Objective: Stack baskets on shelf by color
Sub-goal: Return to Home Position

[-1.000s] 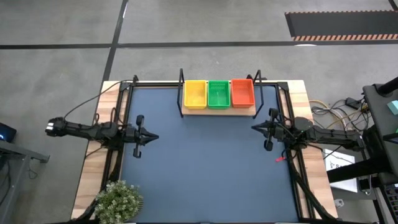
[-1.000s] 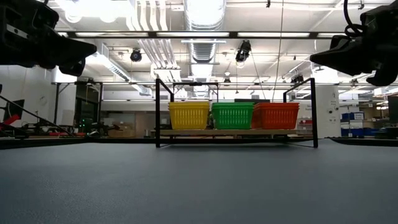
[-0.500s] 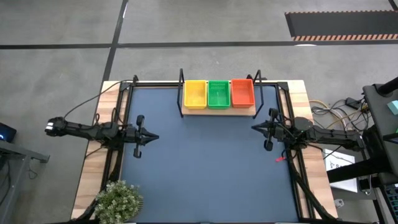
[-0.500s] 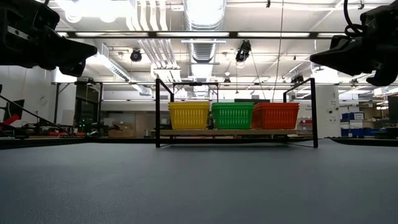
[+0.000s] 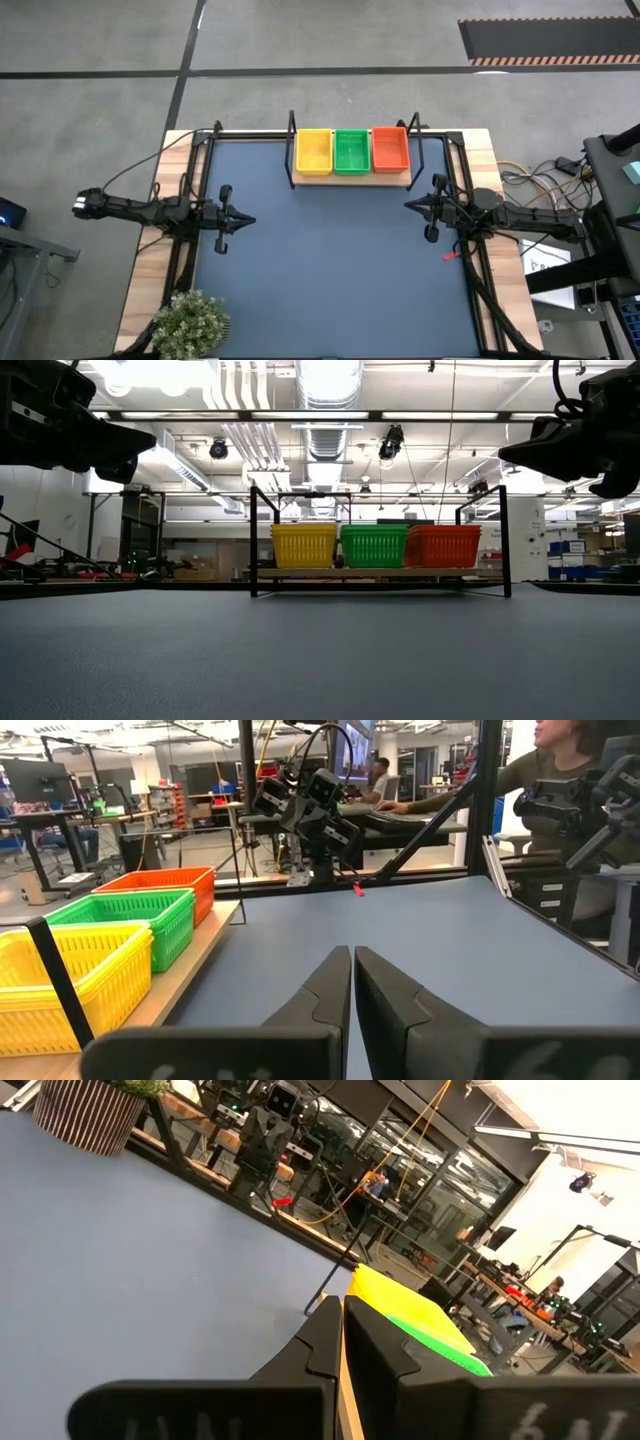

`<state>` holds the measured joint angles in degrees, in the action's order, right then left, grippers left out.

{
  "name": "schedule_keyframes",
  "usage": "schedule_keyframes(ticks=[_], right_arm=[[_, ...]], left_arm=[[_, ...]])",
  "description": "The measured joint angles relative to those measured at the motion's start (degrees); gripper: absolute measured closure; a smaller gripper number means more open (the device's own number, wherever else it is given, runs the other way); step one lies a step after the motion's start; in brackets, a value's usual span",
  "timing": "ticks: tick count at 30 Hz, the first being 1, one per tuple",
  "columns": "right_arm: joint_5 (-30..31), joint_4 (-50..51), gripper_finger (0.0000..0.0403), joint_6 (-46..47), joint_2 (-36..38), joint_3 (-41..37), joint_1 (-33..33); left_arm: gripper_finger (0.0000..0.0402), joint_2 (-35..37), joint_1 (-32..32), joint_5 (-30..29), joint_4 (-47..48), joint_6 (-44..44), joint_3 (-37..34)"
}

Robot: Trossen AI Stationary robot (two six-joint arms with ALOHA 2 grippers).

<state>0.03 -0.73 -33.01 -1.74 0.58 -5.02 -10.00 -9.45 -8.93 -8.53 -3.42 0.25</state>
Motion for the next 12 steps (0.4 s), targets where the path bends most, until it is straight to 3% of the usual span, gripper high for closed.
schedule_keyframes(ticks=[12], right_arm=[[0.00,0.00,0.0394,0.00,0.00,0.00,0.00]], left_arm=[[0.0401,0.00,0.00,0.28,0.01,0.00,0.00]])
